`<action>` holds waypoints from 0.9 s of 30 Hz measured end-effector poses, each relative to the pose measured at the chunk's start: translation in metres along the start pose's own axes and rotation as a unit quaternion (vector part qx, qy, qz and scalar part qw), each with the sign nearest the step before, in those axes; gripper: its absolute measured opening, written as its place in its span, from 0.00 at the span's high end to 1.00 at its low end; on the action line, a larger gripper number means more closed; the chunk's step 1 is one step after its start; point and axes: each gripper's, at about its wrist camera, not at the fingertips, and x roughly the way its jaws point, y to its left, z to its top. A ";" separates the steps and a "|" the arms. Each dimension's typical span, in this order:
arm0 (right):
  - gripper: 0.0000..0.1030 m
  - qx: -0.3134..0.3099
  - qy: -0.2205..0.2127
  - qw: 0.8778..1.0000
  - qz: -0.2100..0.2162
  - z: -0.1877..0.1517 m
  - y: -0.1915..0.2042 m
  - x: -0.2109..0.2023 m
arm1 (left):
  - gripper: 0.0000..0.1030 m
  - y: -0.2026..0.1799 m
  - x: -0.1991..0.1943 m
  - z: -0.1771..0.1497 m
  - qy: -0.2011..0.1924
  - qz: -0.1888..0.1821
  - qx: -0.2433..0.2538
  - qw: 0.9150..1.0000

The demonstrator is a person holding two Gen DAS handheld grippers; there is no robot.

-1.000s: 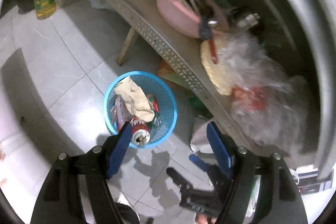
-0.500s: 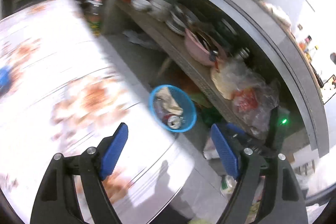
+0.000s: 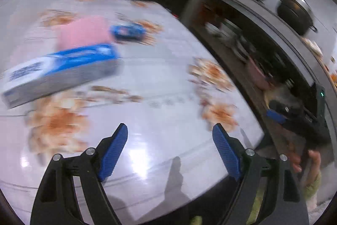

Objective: Collect trash
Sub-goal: 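Return both grippers to the table over the remaining trash, then grasp the blue toothpaste box with the right gripper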

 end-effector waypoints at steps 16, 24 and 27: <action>0.09 -0.024 0.048 0.998 0.015 -0.017 0.043 0.023 | 0.22 0.182 0.032 0.114 0.018 0.186 -0.070 0.980; 0.09 -0.029 0.064 0.997 0.020 -0.016 0.050 0.034 | 0.22 0.166 0.021 0.080 0.069 0.106 -0.069 0.990; 0.09 -0.030 0.067 0.997 0.025 -0.016 0.054 0.037 | 0.22 0.139 0.018 0.058 0.087 0.084 -0.051 0.991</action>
